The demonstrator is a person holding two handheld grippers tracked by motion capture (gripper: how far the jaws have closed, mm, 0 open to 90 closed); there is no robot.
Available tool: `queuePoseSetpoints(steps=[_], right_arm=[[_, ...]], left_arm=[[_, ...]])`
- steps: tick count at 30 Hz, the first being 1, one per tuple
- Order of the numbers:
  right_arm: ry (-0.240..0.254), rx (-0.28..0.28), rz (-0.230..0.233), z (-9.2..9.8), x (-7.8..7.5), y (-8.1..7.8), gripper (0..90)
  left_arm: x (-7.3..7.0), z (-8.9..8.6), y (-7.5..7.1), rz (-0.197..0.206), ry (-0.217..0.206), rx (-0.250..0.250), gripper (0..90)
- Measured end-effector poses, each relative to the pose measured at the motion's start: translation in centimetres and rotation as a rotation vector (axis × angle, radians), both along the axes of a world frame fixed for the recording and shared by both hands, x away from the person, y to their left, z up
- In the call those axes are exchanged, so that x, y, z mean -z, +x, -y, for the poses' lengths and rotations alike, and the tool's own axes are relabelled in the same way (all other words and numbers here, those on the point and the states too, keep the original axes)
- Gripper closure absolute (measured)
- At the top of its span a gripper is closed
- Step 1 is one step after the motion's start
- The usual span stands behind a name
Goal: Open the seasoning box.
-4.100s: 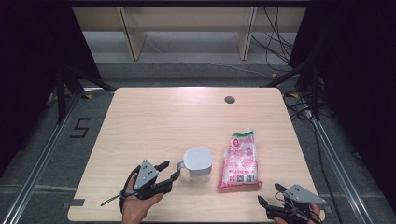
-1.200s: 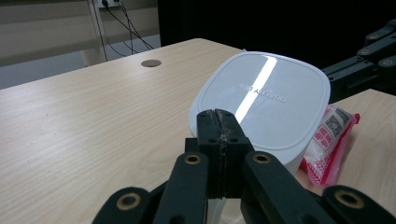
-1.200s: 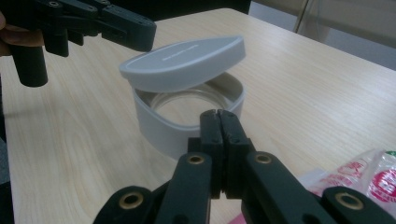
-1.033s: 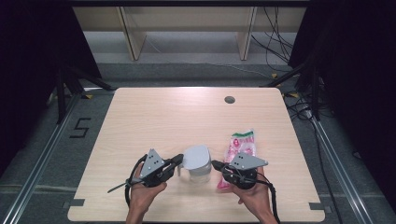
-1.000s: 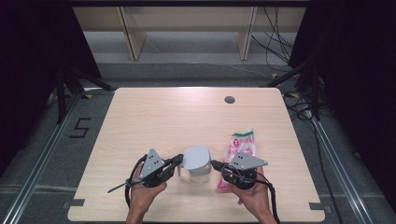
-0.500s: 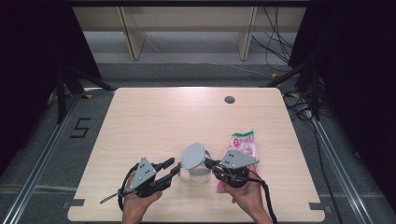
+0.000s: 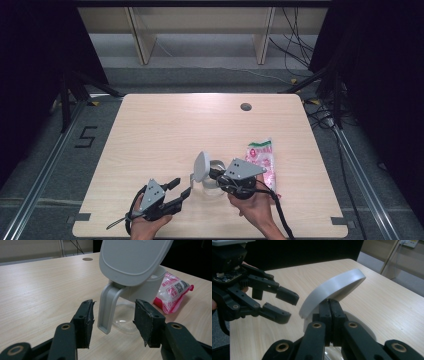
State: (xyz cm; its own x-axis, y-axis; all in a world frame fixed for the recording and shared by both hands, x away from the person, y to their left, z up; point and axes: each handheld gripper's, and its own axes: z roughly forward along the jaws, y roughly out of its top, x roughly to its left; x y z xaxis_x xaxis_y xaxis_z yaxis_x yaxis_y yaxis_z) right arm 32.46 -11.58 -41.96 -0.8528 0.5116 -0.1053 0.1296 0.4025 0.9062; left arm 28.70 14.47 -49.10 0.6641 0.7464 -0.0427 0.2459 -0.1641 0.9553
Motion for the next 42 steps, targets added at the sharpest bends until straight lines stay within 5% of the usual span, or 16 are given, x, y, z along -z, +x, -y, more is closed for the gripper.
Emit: queuePoseSetpoints(steps=[5,7,9,14,15,21,28,30,31,36,42], right_arm=[[-0.002,-0.022,-0.003,-1.1,0.0,0.1,90.0],[-0.005,-0.034,-0.017,-1.3,0.0,0.1,90.0],[0.008,-0.021,-0.016,-1.3,0.0,0.1,90.0],[0.014,-0.023,-0.018,-0.1,-0.3,0.4,90.0],[0.043,0.012,-0.034,0.7,-0.3,0.5,90.0],[0.024,0.078,-0.02,4.5,0.1,1.1,81.8],[0.05,0.203,-0.082,9.5,1.3,1.8,59.7],[0.037,0.223,-0.093,11.0,1.7,2.1,56.2],[0.06,0.263,-0.149,11.2,1.9,1.8,53.7],[0.067,0.316,-0.182,14.3,3.3,2.8,45.4],[0.084,0.375,-0.216,14.9,3.8,3.2,39.7]], left_arm=[[0.3,0.0,-0.4,-0.019,-0.013,-0.012,47.7],[0.3,-0.2,-0.3,0.01,0.014,0.001,47.0],[0.5,0.0,-0.6,-0.006,-0.023,-0.006,46.6],[0.7,0.3,-0.8,-0.007,-0.033,-0.004,45.0],[0.7,0.3,-0.8,-0.01,-0.026,0.0,45.0],[0.8,0.6,-1.1,-0.022,-0.01,0.003,40.8],[0.9,0.6,-1.2,-0.026,-0.006,0.0,38.1],[1.0,0.5,-1.3,-0.026,-0.003,-0.002,37.0],[1.0,0.5,-1.3,-0.03,-0.004,-0.002,36.4],[1.2,0.6,-1.3,-0.045,-0.01,-0.002,33.8],[1.2,0.6,-1.3,-0.054,-0.025,-0.017,32.7]])
